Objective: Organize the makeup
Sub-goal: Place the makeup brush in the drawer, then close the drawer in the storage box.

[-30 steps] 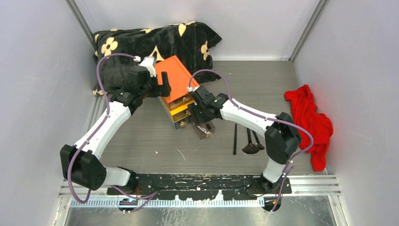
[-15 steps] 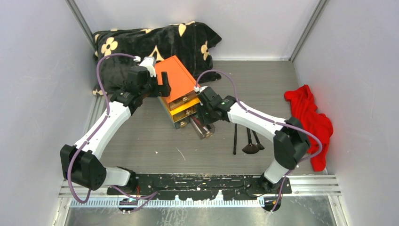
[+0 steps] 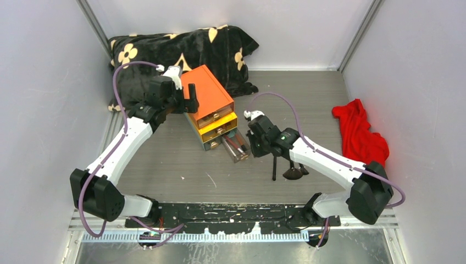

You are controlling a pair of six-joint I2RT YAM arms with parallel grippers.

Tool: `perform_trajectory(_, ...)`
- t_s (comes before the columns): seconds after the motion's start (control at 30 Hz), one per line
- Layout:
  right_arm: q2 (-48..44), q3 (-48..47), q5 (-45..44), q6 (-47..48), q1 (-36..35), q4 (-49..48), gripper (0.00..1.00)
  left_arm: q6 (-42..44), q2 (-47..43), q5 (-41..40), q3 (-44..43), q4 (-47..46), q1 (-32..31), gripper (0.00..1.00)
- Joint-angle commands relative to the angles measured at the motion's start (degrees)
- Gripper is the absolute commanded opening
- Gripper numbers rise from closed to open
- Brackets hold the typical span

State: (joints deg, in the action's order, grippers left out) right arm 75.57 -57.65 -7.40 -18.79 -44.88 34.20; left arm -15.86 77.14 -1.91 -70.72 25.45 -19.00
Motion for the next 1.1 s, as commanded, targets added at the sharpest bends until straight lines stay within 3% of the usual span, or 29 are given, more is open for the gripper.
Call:
perform_trajectory(0.0, -3.4, 4.8, 0.7, -2.3, 0.0, -3.3, 0.03, 1.2, 0.7, -0.4, -3.1, 0.7, 0.5, 1.00)
perform_trajectory(0.73, 1.0, 13.3, 1.5, -5.1, 0.0, -22.3, 0.01, 1.3, 1.4, 0.2, -1.2, -0.6, 0.5, 0.99)
perform_trajectory(1.07, 3.2, 13.0, 0.6, -3.9, -0.1, -25.6, 0.01, 0.7, 2.1, 0.4, 0.5, -1.3, 0.4, 0.91)
